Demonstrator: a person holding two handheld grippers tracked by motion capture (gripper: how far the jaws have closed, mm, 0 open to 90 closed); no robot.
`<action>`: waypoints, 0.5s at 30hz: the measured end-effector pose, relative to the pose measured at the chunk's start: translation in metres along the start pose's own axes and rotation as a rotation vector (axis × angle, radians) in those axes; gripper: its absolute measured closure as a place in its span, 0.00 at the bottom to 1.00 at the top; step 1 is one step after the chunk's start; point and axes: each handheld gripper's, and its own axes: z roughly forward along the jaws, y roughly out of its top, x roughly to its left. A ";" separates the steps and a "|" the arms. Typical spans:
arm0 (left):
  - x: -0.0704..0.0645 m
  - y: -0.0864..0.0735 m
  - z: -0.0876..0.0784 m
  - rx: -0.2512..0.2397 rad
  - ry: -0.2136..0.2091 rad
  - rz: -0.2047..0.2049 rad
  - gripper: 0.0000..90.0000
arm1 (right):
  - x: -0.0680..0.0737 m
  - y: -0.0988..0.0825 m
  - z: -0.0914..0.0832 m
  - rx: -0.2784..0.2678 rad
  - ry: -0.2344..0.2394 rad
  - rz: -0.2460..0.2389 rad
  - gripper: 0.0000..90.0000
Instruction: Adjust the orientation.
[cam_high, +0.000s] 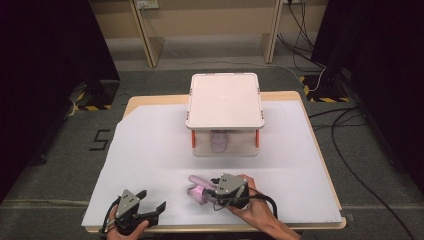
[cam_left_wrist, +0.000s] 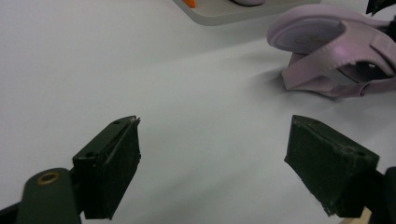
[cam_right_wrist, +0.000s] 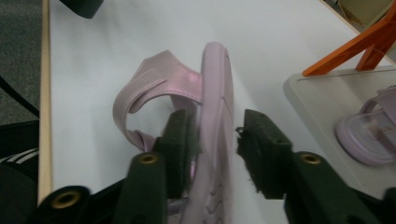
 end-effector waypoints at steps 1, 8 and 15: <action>0.000 0.000 0.000 -0.001 -0.001 -0.001 0.19 | -0.003 0.001 0.001 0.005 -0.003 -0.001 0.73; 0.000 0.000 0.001 0.000 -0.002 0.000 0.19 | -0.029 0.003 0.009 0.025 0.000 0.059 0.76; -0.001 -0.001 0.002 0.001 -0.003 0.003 0.19 | -0.042 0.009 0.014 0.074 -0.049 0.046 0.76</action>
